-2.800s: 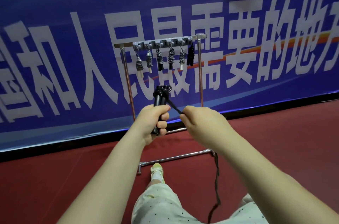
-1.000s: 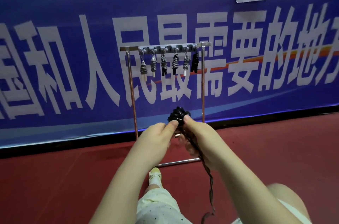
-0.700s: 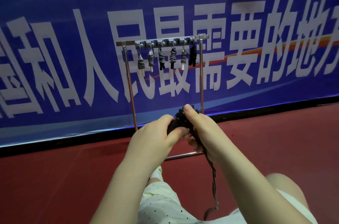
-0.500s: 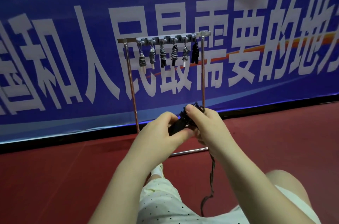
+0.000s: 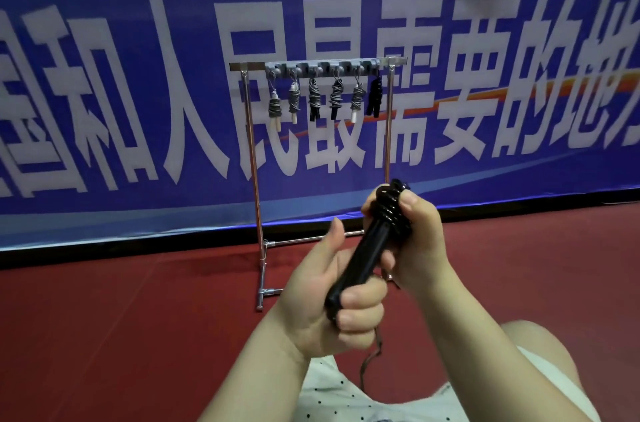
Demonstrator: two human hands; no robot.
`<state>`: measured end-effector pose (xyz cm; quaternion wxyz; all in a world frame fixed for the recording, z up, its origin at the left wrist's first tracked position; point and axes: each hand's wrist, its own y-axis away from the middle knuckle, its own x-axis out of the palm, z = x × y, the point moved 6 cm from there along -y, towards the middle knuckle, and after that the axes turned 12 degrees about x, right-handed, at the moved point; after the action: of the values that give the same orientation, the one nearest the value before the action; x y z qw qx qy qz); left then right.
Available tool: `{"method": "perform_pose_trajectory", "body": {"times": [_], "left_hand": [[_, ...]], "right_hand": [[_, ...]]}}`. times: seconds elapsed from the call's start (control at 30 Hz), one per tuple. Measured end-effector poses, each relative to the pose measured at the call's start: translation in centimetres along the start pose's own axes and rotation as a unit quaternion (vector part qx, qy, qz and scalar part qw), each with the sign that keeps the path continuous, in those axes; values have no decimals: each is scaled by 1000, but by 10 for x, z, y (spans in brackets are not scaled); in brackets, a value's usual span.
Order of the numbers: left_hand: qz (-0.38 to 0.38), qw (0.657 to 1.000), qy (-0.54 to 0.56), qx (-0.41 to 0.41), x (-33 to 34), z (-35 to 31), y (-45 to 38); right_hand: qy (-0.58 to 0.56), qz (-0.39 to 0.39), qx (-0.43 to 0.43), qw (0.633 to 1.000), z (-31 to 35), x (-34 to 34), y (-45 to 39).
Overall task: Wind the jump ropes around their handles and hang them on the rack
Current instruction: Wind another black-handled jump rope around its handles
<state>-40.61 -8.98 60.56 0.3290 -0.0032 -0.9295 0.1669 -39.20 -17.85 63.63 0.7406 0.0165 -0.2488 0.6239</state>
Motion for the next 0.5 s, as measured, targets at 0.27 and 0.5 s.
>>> {"method": "perform_pose_trajectory", "body": {"times": [0.27, 0.5], "left_hand": [[-226, 921, -304, 94, -7, -34, 9], [-305, 789, -523, 105, -14, -55, 12]], "right_hand": [[81, -19, 132, 988, 5, 9, -5], [311, -74, 135, 938, -5, -13, 4]]}}
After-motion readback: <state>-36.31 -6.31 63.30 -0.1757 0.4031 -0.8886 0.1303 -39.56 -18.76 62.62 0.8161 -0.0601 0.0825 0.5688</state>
